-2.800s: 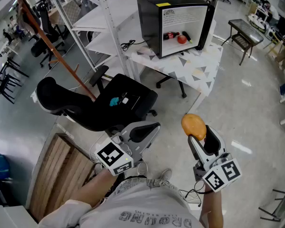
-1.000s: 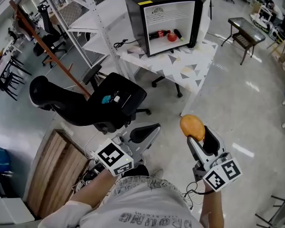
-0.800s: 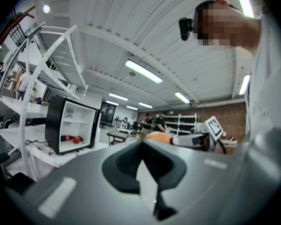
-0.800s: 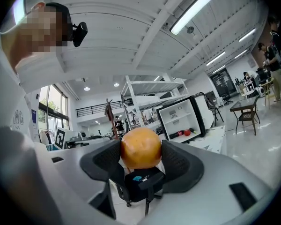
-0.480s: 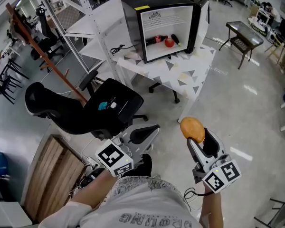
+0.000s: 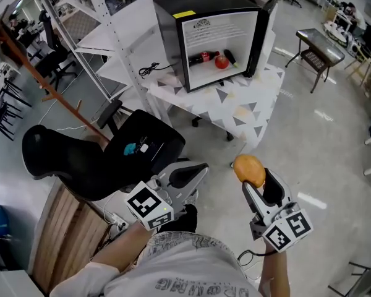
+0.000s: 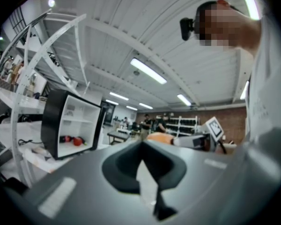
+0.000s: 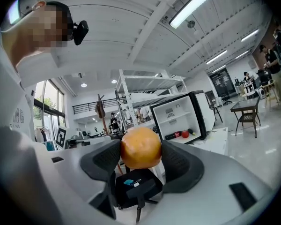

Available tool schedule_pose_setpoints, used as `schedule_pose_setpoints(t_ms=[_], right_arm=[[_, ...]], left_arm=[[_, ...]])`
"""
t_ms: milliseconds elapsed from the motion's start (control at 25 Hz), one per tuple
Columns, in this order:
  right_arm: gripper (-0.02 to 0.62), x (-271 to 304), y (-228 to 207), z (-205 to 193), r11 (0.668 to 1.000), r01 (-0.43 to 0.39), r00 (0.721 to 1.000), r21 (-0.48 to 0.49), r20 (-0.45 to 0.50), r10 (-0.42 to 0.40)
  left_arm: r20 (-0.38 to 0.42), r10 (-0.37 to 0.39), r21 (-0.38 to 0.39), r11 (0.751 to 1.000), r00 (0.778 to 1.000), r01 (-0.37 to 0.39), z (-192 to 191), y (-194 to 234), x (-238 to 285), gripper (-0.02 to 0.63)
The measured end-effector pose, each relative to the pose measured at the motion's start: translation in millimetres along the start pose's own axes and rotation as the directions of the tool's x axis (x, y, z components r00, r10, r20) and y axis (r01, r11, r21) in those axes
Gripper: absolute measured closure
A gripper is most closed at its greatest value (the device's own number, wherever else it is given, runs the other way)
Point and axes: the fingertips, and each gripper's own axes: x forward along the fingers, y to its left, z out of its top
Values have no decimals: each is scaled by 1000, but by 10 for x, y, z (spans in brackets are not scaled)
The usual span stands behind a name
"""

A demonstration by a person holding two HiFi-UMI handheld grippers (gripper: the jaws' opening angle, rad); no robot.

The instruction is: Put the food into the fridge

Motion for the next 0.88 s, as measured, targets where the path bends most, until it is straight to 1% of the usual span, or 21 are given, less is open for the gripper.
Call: schedule_pose_setpoints(t_ms=[480,680,880], right_arm=[[322,1161,-478,197,999,41,999,28,-32,-40],[322,1625,-584,312,998,49,998,28,-41,-48],[322,2014,-650,387,998,60,997,23,-49,-59]], left_arm=[[-22,-14,-23,1000,1000,14,178,1263,396,600],[-20,-12,-19,1000,1000,12,300,1765,490,600],[-16,-16,-16,1000,1000,16,370,2170,535,600]])
